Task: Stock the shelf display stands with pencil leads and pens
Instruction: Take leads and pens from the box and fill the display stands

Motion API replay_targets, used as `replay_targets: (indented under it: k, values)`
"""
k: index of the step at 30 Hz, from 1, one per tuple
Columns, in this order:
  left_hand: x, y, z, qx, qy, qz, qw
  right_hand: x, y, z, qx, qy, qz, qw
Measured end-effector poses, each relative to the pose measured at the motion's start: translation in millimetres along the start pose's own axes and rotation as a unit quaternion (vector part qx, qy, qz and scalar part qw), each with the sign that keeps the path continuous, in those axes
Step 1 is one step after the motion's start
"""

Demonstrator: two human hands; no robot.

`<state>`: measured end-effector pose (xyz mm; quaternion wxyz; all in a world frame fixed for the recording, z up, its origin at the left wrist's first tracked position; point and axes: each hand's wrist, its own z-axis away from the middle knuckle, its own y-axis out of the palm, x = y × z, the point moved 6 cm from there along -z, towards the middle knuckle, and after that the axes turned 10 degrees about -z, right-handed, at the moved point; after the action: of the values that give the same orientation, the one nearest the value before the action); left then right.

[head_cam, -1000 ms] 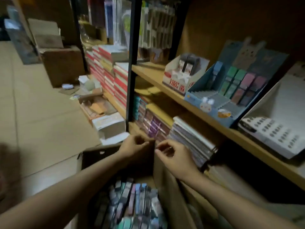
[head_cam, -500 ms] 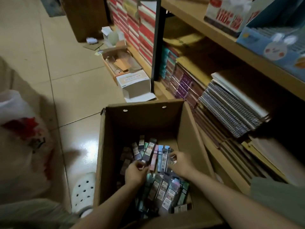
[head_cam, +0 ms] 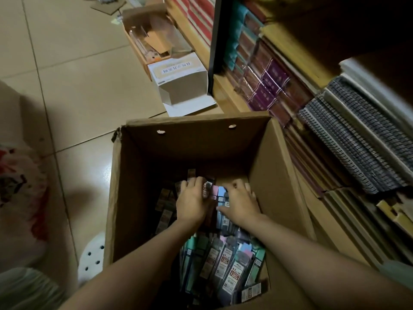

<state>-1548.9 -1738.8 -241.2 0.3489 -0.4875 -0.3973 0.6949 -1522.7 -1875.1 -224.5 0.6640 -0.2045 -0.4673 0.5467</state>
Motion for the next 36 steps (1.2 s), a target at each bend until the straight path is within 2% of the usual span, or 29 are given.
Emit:
replay_targets:
  k: [6,13,15,18,23,27,30,32,36]
  values:
    - [1,-2,6,-0.008,-0.027,0.003,1.0,2,10,-15,0.002,0.015,0.081,0.997]
    - [8,1,16,0.008,-0.063,-0.039,0.997,7,14,-17,-0.023,0.013,0.072,0.997]
    - [9,1,15,0.014,-0.079,-0.052,0.995,4,9,-19,-0.034,0.027,0.04,0.998]
    - [9,0,13,0.017,-0.094,-0.039,0.995,-2,-6,-21,-0.084,0.053,-0.067,0.993]
    - [6,-11,12,0.01,-0.106,-0.004,0.994,5,-24,-21,-0.113,0.033,-0.226,0.967]
    - [10,-21,14,0.028,-0.145,0.12,0.982,16,-50,-5,-0.162,-0.015,-0.258,0.952]
    - [2,-34,14,0.077,-0.153,0.258,0.951,25,-77,17,-0.205,-0.047,-0.283,0.936]
    - [-13,-52,12,0.124,-0.126,0.353,0.919,30,-99,35,-0.232,-0.061,-0.288,0.927]
    - [-57,-115,5,0.188,-0.011,0.379,0.906,40,-155,79,-0.272,-0.088,-0.289,0.913]
